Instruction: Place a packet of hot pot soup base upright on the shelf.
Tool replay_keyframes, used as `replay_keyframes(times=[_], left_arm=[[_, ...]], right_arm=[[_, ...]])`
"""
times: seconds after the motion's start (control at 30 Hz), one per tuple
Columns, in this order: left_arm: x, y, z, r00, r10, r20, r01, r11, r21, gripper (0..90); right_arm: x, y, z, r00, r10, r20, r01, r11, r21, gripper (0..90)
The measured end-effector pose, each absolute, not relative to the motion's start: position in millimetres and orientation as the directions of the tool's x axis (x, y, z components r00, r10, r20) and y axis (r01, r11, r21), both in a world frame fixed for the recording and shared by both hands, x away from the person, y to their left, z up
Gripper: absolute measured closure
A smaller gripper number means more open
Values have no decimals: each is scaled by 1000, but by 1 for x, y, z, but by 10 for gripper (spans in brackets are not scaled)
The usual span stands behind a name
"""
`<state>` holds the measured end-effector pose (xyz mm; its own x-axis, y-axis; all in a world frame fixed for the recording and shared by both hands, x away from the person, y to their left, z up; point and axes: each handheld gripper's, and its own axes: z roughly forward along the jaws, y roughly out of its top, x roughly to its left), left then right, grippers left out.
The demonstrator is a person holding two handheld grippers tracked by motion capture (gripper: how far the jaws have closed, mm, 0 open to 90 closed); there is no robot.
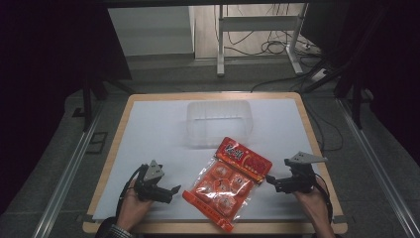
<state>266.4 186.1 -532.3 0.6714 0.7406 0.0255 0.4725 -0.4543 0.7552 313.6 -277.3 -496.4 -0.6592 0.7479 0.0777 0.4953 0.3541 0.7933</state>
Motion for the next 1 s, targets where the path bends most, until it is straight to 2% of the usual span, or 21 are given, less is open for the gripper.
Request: replay_keyframes(times=[1.0], left_arm=[[268, 187, -534, 669, 743, 33, 474, -460, 750, 18]], right_arm=[[347, -257, -498, -704, 703, 104, 505, 392, 769, 16]])
